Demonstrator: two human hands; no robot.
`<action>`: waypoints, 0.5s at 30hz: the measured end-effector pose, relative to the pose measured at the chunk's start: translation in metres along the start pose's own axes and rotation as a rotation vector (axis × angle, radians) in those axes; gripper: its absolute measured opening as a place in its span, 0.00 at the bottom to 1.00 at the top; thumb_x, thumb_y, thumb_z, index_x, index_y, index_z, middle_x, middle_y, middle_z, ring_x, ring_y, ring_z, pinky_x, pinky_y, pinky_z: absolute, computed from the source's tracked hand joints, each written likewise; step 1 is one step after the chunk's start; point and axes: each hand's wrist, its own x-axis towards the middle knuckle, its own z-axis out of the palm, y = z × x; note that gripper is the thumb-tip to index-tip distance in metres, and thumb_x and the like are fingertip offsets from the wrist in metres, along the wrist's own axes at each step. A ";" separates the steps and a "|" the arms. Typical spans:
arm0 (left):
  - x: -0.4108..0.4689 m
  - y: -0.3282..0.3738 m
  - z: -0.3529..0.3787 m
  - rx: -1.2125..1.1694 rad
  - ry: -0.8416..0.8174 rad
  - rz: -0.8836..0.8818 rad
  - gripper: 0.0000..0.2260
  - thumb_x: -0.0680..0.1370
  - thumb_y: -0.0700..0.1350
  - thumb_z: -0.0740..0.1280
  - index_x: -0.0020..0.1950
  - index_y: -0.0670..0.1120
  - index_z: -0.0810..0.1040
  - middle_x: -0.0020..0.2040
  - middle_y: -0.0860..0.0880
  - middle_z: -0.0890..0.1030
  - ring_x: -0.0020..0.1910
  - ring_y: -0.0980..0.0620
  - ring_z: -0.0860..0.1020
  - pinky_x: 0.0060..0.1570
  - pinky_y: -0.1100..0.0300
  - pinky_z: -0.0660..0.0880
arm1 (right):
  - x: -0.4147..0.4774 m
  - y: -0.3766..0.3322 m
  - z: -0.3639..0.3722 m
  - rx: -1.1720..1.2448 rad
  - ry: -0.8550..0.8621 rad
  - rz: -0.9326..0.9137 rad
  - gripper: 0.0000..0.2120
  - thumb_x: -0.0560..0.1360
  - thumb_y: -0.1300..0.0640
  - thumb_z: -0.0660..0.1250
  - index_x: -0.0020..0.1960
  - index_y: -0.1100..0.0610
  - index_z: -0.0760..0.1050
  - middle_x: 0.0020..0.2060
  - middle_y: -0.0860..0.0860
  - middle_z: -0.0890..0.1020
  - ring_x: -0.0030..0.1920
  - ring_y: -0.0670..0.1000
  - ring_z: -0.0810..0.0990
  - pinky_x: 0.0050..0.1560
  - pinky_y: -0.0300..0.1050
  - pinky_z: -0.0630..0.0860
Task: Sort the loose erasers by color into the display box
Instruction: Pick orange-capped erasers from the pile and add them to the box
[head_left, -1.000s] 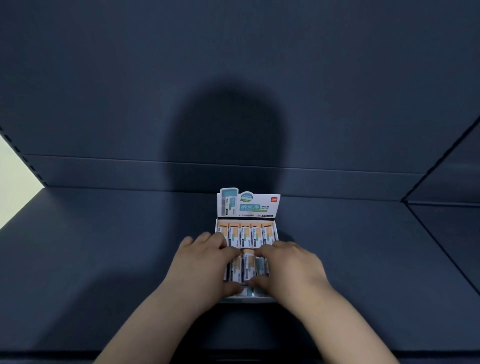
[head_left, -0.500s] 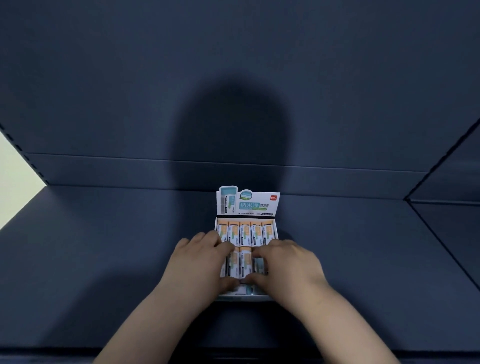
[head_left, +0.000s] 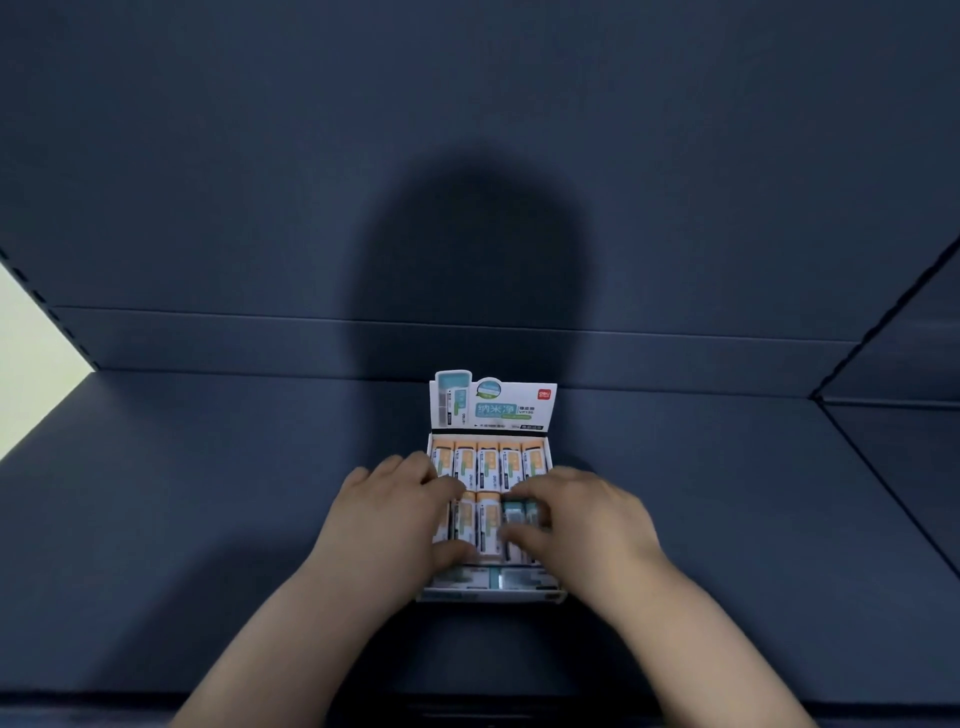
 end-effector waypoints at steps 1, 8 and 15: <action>0.000 0.000 -0.002 -0.006 0.011 -0.001 0.27 0.73 0.66 0.60 0.70 0.60 0.64 0.61 0.58 0.68 0.62 0.56 0.66 0.56 0.60 0.62 | 0.000 0.004 -0.002 0.006 0.027 0.014 0.19 0.74 0.38 0.63 0.63 0.42 0.72 0.54 0.43 0.76 0.57 0.47 0.74 0.50 0.40 0.70; 0.002 0.015 -0.010 -0.001 0.142 0.036 0.20 0.70 0.60 0.69 0.59 0.54 0.78 0.48 0.54 0.78 0.47 0.51 0.78 0.44 0.55 0.70 | -0.005 0.030 -0.020 0.029 0.122 0.101 0.22 0.74 0.37 0.62 0.66 0.39 0.67 0.43 0.40 0.70 0.51 0.45 0.75 0.45 0.40 0.69; 0.012 0.053 0.002 0.105 0.355 0.060 0.19 0.71 0.57 0.60 0.55 0.50 0.81 0.38 0.52 0.79 0.37 0.48 0.79 0.33 0.55 0.71 | -0.021 0.052 -0.030 0.048 0.094 0.048 0.30 0.74 0.38 0.61 0.73 0.38 0.54 0.47 0.43 0.72 0.56 0.47 0.73 0.52 0.41 0.70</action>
